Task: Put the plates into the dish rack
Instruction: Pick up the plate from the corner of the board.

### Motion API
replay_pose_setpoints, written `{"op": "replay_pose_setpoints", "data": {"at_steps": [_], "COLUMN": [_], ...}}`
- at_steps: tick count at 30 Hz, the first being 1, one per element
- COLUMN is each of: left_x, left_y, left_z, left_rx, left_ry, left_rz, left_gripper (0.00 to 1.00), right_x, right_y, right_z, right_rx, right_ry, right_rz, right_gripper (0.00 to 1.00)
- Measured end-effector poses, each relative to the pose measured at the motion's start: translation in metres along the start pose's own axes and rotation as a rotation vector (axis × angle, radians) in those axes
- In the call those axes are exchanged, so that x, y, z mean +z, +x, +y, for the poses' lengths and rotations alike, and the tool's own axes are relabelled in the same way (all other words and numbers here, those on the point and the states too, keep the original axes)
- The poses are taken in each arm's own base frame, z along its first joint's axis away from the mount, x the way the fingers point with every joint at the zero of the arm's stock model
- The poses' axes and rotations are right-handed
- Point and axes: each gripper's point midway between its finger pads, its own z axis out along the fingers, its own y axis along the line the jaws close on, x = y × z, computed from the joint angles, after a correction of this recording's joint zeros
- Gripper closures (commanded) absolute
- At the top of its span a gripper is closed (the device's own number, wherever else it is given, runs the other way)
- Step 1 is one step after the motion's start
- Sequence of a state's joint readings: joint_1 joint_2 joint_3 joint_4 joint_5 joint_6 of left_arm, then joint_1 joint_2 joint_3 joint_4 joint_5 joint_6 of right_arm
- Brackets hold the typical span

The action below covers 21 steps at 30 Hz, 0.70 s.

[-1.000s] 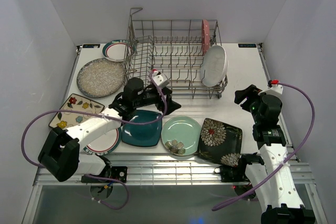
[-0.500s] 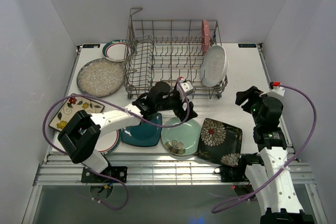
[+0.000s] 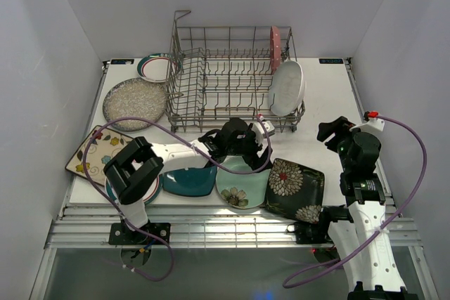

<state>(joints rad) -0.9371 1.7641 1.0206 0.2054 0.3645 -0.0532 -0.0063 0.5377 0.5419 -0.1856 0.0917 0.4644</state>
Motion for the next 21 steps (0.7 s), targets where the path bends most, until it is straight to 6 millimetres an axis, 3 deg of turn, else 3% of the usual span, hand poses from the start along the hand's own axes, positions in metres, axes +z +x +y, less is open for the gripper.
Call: {"op": "replay_pose_setpoints", "data": {"at_steps": [4, 12, 21], "left_x": [0.008, 0.021, 0.031], "left_y": [0.005, -0.009, 0.014], "left_z": [0.002, 0.001, -0.003], "left_rx": [-0.031, -0.087, -0.155], "left_ry": [0.0, 0.019, 0.038], "left_rz": [0.019, 0.002, 0.059], "left_gripper": [0.12, 0.16, 0.19], "right_x": [0.0, 0.0, 0.0], "right_y": [-0.001, -0.002, -0.002], "right_z": [-0.001, -0.003, -0.005], "right_rx": [0.0, 0.003, 0.003], "right_ry": [0.003, 0.016, 0.028], "right_rz": [-0.003, -0.01, -0.014], "right_gripper": [0.3, 0.3, 0.3]}}
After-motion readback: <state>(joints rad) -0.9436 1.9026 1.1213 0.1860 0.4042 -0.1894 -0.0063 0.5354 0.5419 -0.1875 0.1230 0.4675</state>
